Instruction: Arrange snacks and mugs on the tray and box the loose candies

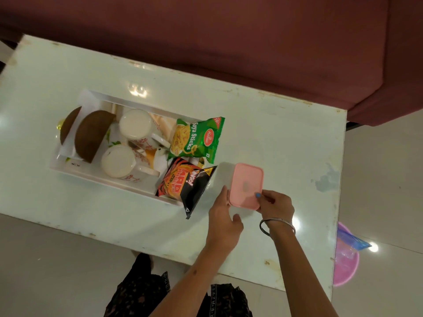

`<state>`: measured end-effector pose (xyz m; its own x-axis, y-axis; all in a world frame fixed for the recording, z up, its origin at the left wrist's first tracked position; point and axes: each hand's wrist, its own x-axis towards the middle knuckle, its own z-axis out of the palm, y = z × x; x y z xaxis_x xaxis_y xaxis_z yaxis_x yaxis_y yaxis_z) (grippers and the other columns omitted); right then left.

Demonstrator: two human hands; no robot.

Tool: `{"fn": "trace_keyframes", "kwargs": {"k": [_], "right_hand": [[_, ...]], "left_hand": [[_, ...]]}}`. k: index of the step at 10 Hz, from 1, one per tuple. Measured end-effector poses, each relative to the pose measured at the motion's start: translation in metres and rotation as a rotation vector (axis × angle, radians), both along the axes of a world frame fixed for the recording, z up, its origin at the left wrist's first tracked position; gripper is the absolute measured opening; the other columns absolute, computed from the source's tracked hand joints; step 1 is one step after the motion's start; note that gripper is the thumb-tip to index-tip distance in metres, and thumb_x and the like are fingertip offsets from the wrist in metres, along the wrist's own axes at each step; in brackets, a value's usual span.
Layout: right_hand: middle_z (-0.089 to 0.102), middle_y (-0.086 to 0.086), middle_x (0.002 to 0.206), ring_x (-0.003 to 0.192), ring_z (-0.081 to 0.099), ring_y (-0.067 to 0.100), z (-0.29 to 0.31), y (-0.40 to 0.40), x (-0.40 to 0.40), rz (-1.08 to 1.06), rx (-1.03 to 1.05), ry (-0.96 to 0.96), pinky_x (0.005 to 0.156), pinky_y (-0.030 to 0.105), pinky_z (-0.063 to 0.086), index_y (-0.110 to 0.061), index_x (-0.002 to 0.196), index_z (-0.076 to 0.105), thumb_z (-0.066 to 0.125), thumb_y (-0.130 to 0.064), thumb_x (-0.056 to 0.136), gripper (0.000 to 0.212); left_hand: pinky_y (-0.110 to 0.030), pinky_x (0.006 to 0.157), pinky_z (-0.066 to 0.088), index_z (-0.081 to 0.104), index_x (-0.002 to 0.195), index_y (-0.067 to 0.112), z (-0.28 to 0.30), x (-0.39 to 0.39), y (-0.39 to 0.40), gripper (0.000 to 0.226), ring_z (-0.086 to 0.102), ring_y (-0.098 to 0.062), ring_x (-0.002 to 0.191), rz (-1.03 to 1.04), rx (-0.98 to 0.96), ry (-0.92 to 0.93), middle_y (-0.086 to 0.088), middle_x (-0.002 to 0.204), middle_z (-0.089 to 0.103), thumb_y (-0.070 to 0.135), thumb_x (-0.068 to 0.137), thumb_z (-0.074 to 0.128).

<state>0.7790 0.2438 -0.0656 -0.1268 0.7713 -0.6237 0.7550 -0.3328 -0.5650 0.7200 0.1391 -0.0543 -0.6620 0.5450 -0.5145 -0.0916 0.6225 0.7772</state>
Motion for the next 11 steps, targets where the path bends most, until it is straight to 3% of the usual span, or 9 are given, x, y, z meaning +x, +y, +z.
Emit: {"fn": "trace_keyframes", "kwargs": {"k": [2, 5, 8, 10, 11], "right_hand": [[0.073, 0.016, 0.097, 0.092, 0.067, 0.033, 0.000, -0.015, -0.033, 0.024, 0.043, 0.006, 0.090, 0.042, 0.053, -0.006, 0.101, 0.071, 0.063, -0.011, 0.084, 0.020], [0.072, 0.015, 0.101, 0.095, 0.066, 0.033, -0.006, -0.030, -0.057, 0.049, 0.069, -0.003, 0.091, 0.042, 0.052, -0.007, 0.104, 0.070, 0.062, -0.013, 0.085, 0.021], [0.072, 0.015, 0.104, 0.094, 0.066, 0.031, -0.009, -0.044, -0.064, 0.063, 0.118, 0.005, 0.086, 0.027, 0.048, -0.008, 0.108, 0.069, 0.060, -0.016, 0.087, 0.024], [0.068, 0.008, 0.104, 0.088, 0.061, 0.025, -0.001, -0.094, -0.058, -0.180, 0.172, -0.054, 0.077, 0.028, 0.042, -0.012, 0.112, 0.060, 0.053, -0.036, 0.091, 0.032], [0.067, 0.010, 0.098, 0.089, 0.062, 0.029, 0.000, -0.135, -0.058, -0.188, 0.207, -0.106, 0.071, 0.028, 0.038, -0.012, 0.101, 0.062, 0.049, -0.036, 0.093, 0.029]], "left_hand": [[-0.019, 0.099, 0.039, 0.032, 0.142, 0.009, 0.001, 0.002, -0.037, 0.055, 0.050, -0.017, 0.124, 0.125, -0.068, -0.106, -0.008, 0.138, 0.050, -0.006, 0.090, 0.041], [-0.020, 0.092, 0.043, 0.042, 0.133, 0.008, -0.004, -0.009, -0.084, 0.048, 0.056, -0.011, 0.107, 0.158, -0.114, -0.082, -0.005, 0.120, 0.062, -0.009, 0.088, 0.042], [-0.024, 0.097, 0.044, 0.047, 0.131, 0.007, -0.009, -0.029, -0.123, 0.045, 0.057, -0.011, 0.109, 0.090, -0.151, -0.026, -0.006, 0.120, 0.063, -0.007, 0.089, 0.040], [-0.019, 0.092, 0.044, 0.053, 0.125, 0.008, -0.006, -0.051, -0.159, 0.035, 0.058, -0.010, 0.106, 0.042, -0.134, 0.061, -0.004, 0.118, 0.063, 0.004, 0.090, 0.049], [-0.020, 0.093, 0.044, 0.054, 0.124, 0.009, -0.004, -0.061, -0.176, 0.033, 0.058, -0.012, 0.108, 0.012, -0.127, 0.078, -0.002, 0.117, 0.063, 0.010, 0.092, 0.049]]}}
